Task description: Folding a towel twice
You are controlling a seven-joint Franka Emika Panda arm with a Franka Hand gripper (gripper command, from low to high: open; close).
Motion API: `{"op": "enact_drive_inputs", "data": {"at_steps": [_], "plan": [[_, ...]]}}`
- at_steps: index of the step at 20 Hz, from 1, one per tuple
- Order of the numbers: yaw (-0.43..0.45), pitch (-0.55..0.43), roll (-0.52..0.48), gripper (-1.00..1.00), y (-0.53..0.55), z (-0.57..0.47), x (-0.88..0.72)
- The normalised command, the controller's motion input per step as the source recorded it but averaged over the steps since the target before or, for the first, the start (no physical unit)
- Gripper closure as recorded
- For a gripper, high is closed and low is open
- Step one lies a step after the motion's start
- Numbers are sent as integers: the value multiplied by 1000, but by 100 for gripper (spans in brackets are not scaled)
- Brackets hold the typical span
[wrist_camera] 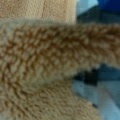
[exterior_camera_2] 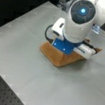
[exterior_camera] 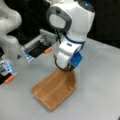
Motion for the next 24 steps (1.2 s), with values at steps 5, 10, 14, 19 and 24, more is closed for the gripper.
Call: {"op": "enact_drive_inputs", "data": {"at_steps": [5,10,14,19,24], "plan": [[110,284,-93,100,-221,149,352],[160,264,-86,100,-267,93,376],[158,199,-26,100,-285,13,396],[20,17,161,100,-213,-51,335],[-106,-77,278,100,-145,-55,197]]}}
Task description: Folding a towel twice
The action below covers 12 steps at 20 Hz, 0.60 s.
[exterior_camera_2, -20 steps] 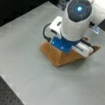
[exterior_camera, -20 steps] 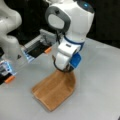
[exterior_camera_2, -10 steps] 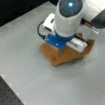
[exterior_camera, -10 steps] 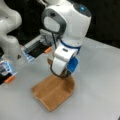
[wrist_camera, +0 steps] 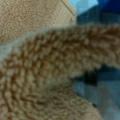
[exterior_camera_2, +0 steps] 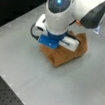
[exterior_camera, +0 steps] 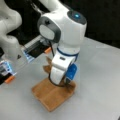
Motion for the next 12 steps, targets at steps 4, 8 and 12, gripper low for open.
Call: {"op": "enact_drive_inputs", "data": {"at_steps": [4,8,12], "plan": [[-171,-94,395,100,-124,-25,95],[-116,-78,356,100,-198,-80,46],[-74,-84,282,100,-250,-188,-6]]}}
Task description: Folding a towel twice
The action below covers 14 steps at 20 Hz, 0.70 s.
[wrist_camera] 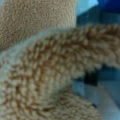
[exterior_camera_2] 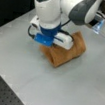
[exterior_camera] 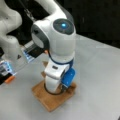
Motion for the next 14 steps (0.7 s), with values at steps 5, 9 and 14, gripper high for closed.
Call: {"op": "enact_drive_inputs", "data": {"at_steps": [5,9,14], "plan": [[-76,-92,206,100,-225,-213,-90],[-92,-104,118,100,-157,-156,-154],[-106,-122,91,100,-90,-155,-180]]}}
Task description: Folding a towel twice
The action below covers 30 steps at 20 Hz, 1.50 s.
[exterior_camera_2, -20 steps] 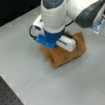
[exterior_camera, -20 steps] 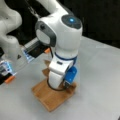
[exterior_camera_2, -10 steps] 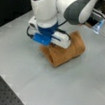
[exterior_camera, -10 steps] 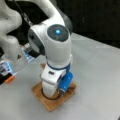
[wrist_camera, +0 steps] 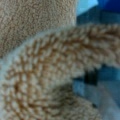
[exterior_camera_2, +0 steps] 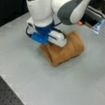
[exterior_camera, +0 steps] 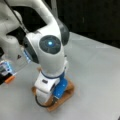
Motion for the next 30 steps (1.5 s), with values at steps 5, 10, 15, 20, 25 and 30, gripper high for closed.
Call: {"op": "enact_drive_inputs", "data": {"at_steps": [5,10,15,20,25,30], "plan": [[-89,-162,104,100,-110,-206,-98],[-34,-179,129,100,-156,-185,46],[35,-168,163,100,-231,-177,119],[23,-98,179,100,-266,-170,128],[37,-40,171,100,-280,-115,138],[6,-17,165,100,-208,-96,129]]}}
